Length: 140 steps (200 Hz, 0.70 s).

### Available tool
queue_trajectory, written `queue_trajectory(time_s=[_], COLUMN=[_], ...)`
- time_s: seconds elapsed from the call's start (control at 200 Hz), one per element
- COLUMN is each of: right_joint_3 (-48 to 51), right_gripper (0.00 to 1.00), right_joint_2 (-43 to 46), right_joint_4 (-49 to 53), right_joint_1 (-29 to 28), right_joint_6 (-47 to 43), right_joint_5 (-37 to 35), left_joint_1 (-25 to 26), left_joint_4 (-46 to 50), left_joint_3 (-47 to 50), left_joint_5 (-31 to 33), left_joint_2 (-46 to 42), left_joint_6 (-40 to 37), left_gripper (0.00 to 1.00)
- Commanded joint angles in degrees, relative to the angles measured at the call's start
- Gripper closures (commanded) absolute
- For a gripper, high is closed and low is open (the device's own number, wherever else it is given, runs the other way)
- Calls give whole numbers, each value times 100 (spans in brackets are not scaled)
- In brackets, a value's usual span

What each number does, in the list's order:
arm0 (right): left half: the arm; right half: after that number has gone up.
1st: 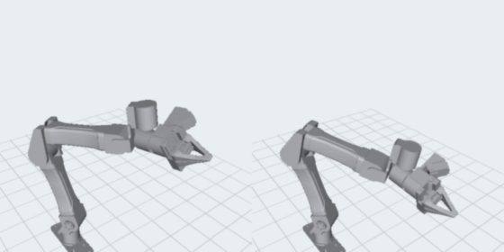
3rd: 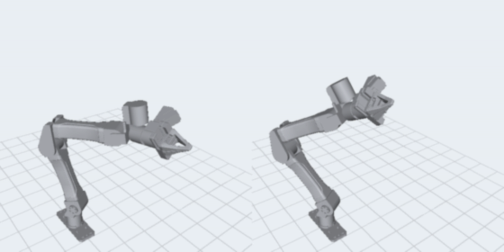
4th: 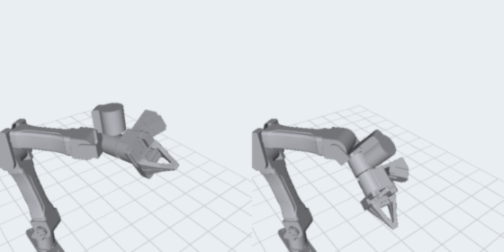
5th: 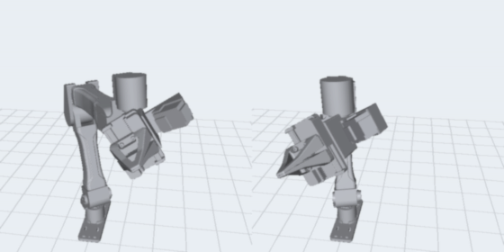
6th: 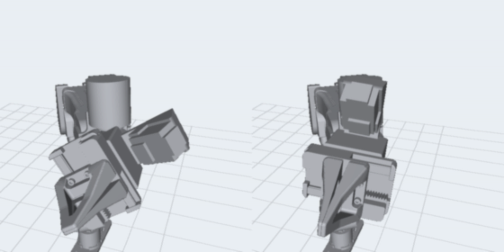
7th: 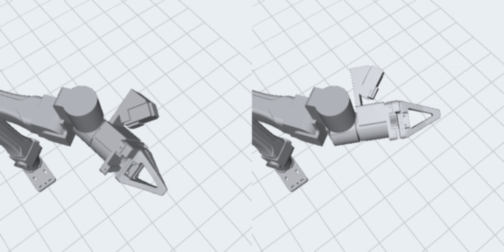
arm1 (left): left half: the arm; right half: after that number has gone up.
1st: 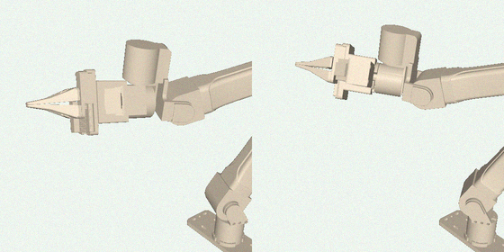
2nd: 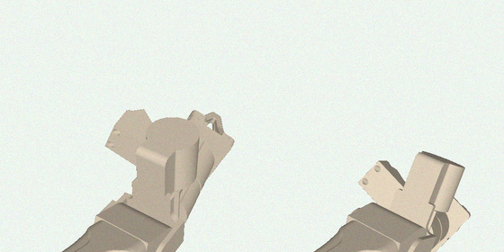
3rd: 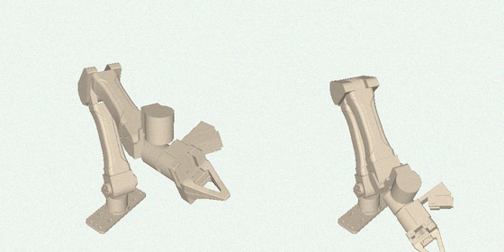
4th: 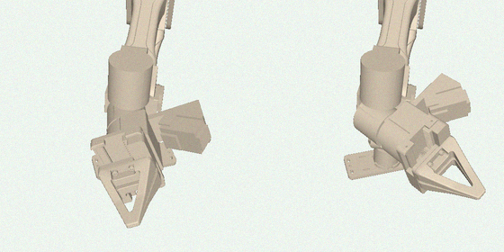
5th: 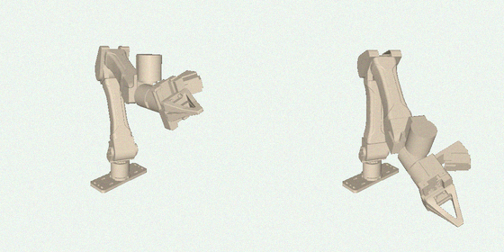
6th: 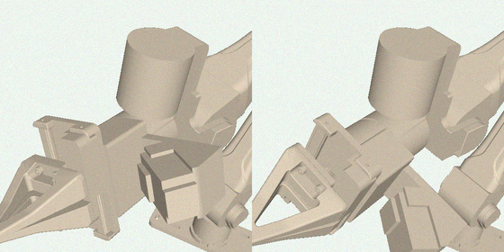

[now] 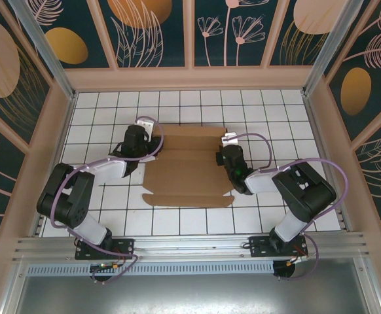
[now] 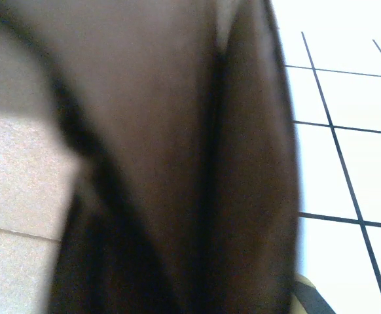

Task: Fold the paper box

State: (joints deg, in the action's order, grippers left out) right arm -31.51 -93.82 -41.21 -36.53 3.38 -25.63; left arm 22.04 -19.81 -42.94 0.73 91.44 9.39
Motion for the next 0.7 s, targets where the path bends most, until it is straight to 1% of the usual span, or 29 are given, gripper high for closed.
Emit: queue_trajectory(time_s=[0.0, 0.12, 0.225, 0.38, 0.445, 0.54, 0.601, 0.696], right_joint_3=[4, 21, 31, 13, -11, -67, -146, -236], right_gripper=[100, 100, 100, 100, 100, 100, 100, 100], right_joint_2=[-180, -165, -148, -118, -91, -54, -45, -56], right_joint_4=[585, 588, 588, 647, 703, 833, 992, 1134], right_joint_1=[-8, -1, 6, 1, -11, -38, -78, -171], right_joint_6=[58, 67, 75, 93, 99, 112, 150, 210], right_joint_5=[93, 107, 133, 110, 55, -73, -248, -727], left_joint_1=[-7, -6, -7, 0, 43, 114, 142, 227], left_joint_4=[-96, -277, -296, -302, -300, -215, -177, -155], left_joint_3=[292, 365, 298, 260, 268, 226, 201, 166], left_joint_5=[69, 56, 41, 190, 463, 1004, 1272, 1593], left_joint_2=[-212, -243, -134, -21, -38, -39, -38, -41], left_joint_6=[38, 37, 54, 133, 134, 158, 229, 272], left_gripper=[47, 46, 50, 71, 77, 84, 86, 88])
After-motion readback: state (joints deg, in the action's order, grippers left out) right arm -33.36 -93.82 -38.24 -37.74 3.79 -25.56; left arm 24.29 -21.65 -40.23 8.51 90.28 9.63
